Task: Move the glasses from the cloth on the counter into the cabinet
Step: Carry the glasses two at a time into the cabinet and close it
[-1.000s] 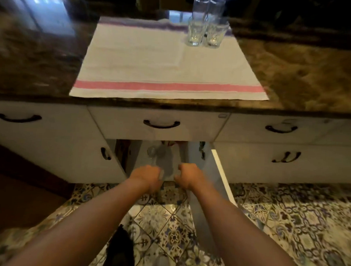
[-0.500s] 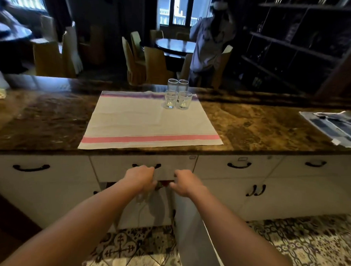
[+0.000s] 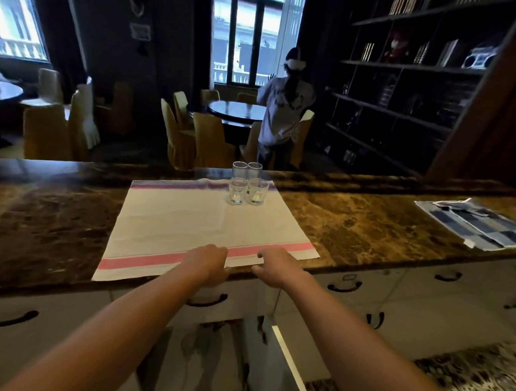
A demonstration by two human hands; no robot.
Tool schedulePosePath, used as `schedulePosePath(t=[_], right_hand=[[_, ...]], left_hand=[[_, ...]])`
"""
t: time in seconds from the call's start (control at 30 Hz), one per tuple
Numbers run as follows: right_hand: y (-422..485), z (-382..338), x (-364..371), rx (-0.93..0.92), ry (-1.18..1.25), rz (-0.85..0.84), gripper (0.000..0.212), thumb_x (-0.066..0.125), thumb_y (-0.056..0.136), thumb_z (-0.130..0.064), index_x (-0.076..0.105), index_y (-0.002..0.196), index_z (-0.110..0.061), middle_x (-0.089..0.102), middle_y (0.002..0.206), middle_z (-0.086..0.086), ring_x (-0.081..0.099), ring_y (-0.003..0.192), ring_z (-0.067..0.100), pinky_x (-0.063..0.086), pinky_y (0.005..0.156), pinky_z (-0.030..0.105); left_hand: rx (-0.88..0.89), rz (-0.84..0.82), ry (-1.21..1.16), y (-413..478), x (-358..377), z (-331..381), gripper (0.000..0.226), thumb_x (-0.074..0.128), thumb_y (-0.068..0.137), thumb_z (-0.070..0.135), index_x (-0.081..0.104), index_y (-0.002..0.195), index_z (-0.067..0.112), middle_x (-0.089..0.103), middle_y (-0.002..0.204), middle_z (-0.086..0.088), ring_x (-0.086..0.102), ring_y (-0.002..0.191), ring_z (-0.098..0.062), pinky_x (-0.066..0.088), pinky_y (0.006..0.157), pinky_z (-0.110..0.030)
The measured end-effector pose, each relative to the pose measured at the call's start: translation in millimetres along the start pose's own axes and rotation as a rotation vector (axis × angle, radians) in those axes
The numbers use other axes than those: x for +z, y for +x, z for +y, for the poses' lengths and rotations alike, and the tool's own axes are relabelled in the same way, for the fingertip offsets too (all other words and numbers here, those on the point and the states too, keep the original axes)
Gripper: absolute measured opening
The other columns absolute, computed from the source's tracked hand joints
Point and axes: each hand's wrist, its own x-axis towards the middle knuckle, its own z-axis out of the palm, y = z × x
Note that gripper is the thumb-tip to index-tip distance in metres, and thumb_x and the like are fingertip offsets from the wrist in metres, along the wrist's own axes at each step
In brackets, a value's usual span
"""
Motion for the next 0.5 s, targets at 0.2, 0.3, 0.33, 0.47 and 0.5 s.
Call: schedulePosePath(t=[0.2, 0.3, 0.33, 0.47, 0.5], right_hand=[[57.8, -17.7, -16.5, 0.057, -0.027, 0.074, 0.037, 0.06, 0.093, -0.038, 0.058, 0.125, -0.019, 0.063, 0.122, 0.007, 0.062, 0.1, 0.024, 0.053, 0.086, 0.037], [83.7, -27.2, -20.9, 0.079, -0.053, 0.087, 0.039, 0.058, 0.094, -0.038, 0.056, 0.127, -0.018, 0.062, 0.126, 0.008, 0.062, 0.104, 0.026, 0.052, 0.087, 0.037], [92.7, -31.0, -21.7, 0.087, -0.059, 0.088, 0.039, 0.058, 0.094, -0.037, 0.056, 0.128, -0.018, 0.062, 0.126, 0.008, 0.062, 0.104, 0.026, 0.052, 0.086, 0.037], [133.8, -46.0, -27.5, 0.1, -0.104, 0.076, 0.039, 0.058, 0.095, -0.036, 0.053, 0.13, -0.021, 0.06, 0.128, 0.008, 0.061, 0.107, 0.027, 0.049, 0.081, 0.034], [142.5, -48.2, -29.1, 0.102, -0.117, 0.076, 0.04, 0.058, 0.095, -0.036, 0.051, 0.132, -0.022, 0.059, 0.13, 0.008, 0.06, 0.108, 0.028, 0.049, 0.082, 0.035]], left_hand=[[0.034, 0.077, 0.005, 66.0, -24.3, -31.5, 0.041, 0.053, 0.091, 0.054, 0.055, 0.118, 0.023, 0.064, 0.108, -0.001, 0.059, 0.084, -0.018, 0.053, 0.072, -0.033], [0.058, 0.064, 0.051, 92.9, -31.0, -48.1, 0.043, 0.053, 0.09, 0.055, 0.055, 0.118, 0.023, 0.064, 0.111, -0.001, 0.06, 0.088, -0.02, 0.049, 0.067, -0.032], [0.061, 0.062, 0.058, 102.3, -31.5, -54.4, 0.043, 0.053, 0.09, 0.056, 0.055, 0.119, 0.024, 0.064, 0.112, -0.002, 0.06, 0.091, -0.021, 0.049, 0.069, -0.033], [0.095, 0.103, 0.031, 149.4, -41.7, -79.8, 0.049, 0.054, 0.089, 0.058, 0.053, 0.127, 0.026, 0.064, 0.122, -0.001, 0.063, 0.1, -0.022, 0.051, 0.077, -0.033], [0.1, 0.117, 0.019, 160.7, -44.6, -85.1, 0.051, 0.054, 0.089, 0.058, 0.052, 0.13, 0.027, 0.063, 0.125, -0.002, 0.063, 0.103, -0.023, 0.052, 0.08, -0.034]])
